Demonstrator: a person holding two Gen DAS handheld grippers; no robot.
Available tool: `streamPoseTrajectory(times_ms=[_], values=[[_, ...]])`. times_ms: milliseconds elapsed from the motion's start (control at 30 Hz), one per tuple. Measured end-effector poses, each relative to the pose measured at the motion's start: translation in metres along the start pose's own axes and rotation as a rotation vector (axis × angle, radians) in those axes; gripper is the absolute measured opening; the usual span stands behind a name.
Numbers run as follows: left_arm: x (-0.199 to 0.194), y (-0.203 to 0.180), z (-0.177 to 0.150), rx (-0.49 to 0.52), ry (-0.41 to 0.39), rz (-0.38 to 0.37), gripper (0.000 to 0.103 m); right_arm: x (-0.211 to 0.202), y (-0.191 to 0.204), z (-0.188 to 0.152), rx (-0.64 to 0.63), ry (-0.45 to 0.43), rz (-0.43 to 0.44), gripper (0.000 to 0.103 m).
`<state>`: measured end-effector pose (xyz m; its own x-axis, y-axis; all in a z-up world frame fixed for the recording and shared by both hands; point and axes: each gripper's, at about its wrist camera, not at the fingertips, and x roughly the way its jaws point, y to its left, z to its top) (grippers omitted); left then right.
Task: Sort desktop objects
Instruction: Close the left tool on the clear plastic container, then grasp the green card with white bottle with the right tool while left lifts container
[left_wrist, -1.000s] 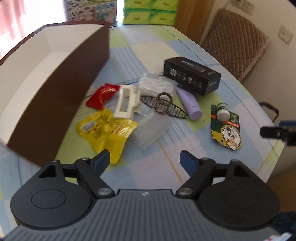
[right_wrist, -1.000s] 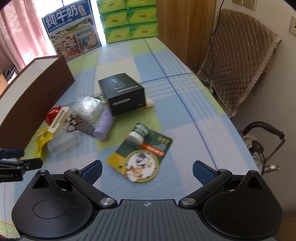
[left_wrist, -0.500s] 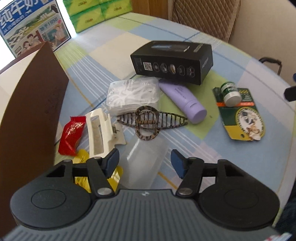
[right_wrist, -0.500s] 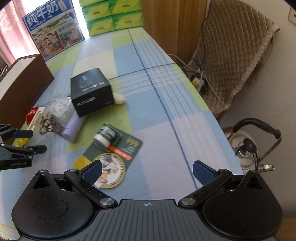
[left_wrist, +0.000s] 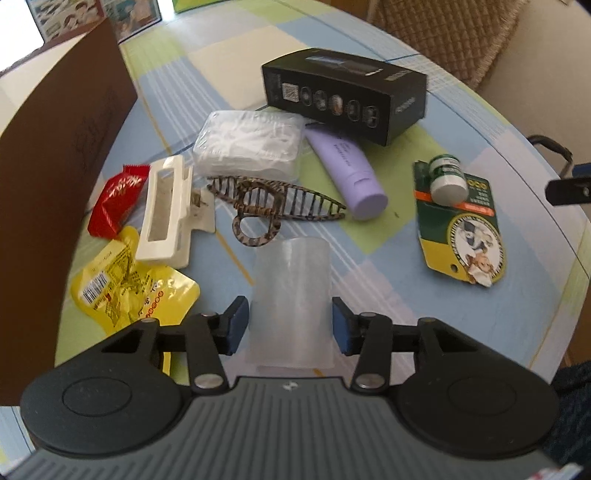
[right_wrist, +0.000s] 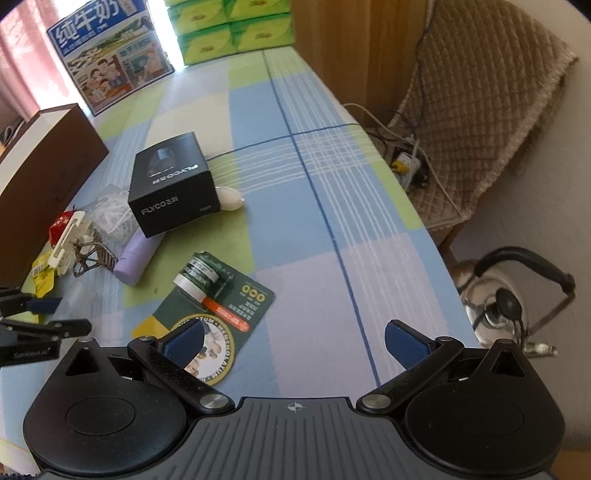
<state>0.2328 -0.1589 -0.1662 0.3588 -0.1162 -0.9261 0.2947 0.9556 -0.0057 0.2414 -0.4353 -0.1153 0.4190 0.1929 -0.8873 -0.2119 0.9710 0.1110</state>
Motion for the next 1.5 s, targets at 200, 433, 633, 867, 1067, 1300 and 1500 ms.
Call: streamPoseTrajectory(times_ms=[200, 433, 633, 867, 1067, 1300, 1500], values=[[0.009, 0.0, 0.008, -0.056, 0.005, 0.02, 0.044, 0.005, 0.001, 0.004, -0.054, -0.017, 0.056, 0.101], [0.0, -0.004, -0.01, -0.178, 0.012, 0.067, 0.043, 0.017, 0.008, 0.009, -0.237, -0.077, 0.231, 0.101], [-0.019, -0.004, -0.037, -0.347, 0.004, 0.083, 0.043, 0.046, 0.023, 0.01, -0.462, -0.06, 0.36, 0.071], [-0.044, -0.004, -0.062, -0.511, -0.024, 0.154, 0.043, 0.07, 0.038, 0.016, -0.718, -0.087, 0.4, 0.051], [-0.054, -0.009, -0.07, -0.583, -0.029, 0.197, 0.043, 0.087, 0.044, 0.016, -0.806, -0.056, 0.416, 0.032], [-0.066, -0.015, -0.066, -0.589, -0.052, 0.171, 0.043, 0.07, 0.041, 0.014, -0.783, -0.009, 0.435, 0.032], [-0.086, -0.004, -0.047, -0.51, -0.106, 0.12, 0.043, 0.029, 0.048, 0.027, -0.692, -0.052, 0.455, 0.032]])
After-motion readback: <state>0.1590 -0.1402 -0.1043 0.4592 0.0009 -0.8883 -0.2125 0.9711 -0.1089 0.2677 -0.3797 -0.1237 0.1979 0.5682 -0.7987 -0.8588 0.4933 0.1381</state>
